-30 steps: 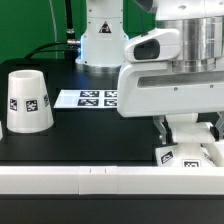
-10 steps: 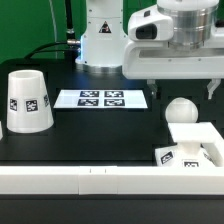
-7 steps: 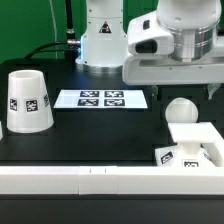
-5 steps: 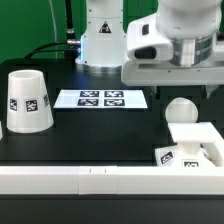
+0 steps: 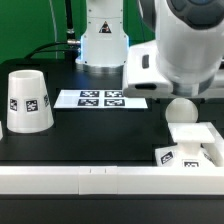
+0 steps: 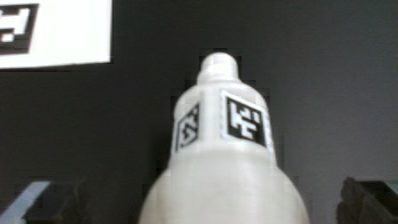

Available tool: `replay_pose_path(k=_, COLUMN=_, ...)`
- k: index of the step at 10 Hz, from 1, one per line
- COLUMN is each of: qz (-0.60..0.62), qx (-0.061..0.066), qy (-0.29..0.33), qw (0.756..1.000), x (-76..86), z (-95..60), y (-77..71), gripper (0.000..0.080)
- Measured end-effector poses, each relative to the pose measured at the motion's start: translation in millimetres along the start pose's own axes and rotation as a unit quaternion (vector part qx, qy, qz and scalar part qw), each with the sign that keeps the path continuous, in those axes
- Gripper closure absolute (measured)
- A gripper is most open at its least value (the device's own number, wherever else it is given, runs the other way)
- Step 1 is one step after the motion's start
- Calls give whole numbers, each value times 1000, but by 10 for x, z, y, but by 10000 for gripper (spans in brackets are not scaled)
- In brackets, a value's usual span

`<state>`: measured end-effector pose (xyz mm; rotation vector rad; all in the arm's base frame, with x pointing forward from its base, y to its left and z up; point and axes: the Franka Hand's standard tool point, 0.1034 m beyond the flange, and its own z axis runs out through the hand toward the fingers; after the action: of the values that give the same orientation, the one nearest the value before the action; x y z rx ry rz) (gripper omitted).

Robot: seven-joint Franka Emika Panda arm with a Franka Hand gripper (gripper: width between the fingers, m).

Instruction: Assemble lamp

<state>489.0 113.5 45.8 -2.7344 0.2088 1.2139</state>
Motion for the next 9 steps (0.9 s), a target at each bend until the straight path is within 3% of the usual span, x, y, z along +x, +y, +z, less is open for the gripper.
replay_pose_path(k=1, qz=-1, qx=-5, qy=-39, qw=999, x=-61, z=56, y=-6, gripper=101)
replay_pose_path(k=9, qz=-1, qx=-7, qy=-31, qw=999, x=124, z=264, y=-23, gripper=101)
